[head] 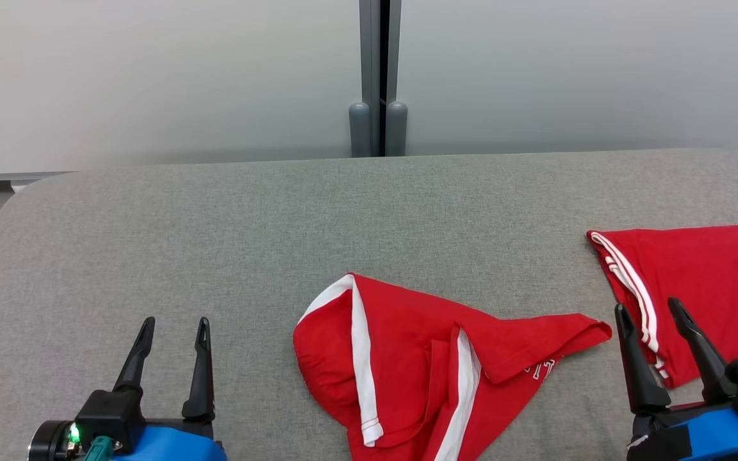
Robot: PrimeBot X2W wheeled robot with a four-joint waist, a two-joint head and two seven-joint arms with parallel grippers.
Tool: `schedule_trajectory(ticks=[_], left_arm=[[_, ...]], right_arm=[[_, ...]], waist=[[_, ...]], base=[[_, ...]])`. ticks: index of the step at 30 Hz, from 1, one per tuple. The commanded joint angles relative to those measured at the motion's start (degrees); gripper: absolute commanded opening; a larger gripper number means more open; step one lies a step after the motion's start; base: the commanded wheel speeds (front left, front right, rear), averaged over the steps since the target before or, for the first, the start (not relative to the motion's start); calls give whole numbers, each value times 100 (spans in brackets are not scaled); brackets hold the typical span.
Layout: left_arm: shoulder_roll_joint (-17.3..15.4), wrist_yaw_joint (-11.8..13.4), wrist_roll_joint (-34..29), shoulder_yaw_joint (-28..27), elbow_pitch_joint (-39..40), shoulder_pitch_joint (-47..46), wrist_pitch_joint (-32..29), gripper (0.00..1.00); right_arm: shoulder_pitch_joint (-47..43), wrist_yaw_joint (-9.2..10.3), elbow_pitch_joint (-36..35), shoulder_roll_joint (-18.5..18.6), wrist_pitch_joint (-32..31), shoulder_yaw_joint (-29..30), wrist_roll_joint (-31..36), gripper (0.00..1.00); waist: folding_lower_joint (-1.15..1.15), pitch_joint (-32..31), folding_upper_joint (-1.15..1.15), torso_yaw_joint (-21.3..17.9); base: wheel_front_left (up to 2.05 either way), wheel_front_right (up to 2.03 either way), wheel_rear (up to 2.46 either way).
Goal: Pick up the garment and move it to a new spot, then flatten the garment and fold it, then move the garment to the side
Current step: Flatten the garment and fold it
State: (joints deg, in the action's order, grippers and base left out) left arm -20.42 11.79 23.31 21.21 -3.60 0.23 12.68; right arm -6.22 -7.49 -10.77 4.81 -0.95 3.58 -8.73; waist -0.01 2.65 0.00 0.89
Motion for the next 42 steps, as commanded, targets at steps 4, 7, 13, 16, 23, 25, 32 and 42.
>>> schedule_trajectory(ticks=[4, 7, 13, 16, 23, 25, 32, 42], left_arm=[[-53, 52, 20, -11, 98, 71, -30, 100], [-63, 64, 22, -3, 139, 75, -38, 100], [0, -23, 8, 163, 331, -80, -154, 100], [129, -232, 33, 521, 431, -170, -457, 100], [598, -771, 227, 1487, -28, -339, -1403, 100], [696, -832, 302, 1596, -266, -377, -1592, 100], [831, -1033, 601, 1784, -901, -491, -2225, 100], [765, -991, 601, 1682, -1049, -847, -2312, 0]], right_arm=[[-100, 0, -119, -50, -53, 16, -17, 100], [-90, 0, -150, -63, -70, 2, -7, 100], [-58, 0, -173, -103, -68, 6, -17, 100], [15, 0, -157, -114, -69, -48, -30, 100], [185, 0, -43, -123, -31, -150, -88, 100], [232, 0, -13, -127, -16, -172, -114, 100], [356, 0, 107, -124, 48, -146, -177, 100], [414, 0, 242, -155, 157, -118, -192, 100]], waist=[[1, 18, 0, -13], [1, 39, 0, -23], [1, 110, 0, -25], [1, 193, 0, -40], [1, 486, 0, -107], [1, 561, 0, -140], [1, 745, 0, -227], [1, 809, 0, -362]], base=[[0, 0, 0], [0, 0, 0], [0, 0, 0], [0, 0, 0], [0, 0, 0], [0, 0, 0], [0, 0, 0], [0, 0, 0]])
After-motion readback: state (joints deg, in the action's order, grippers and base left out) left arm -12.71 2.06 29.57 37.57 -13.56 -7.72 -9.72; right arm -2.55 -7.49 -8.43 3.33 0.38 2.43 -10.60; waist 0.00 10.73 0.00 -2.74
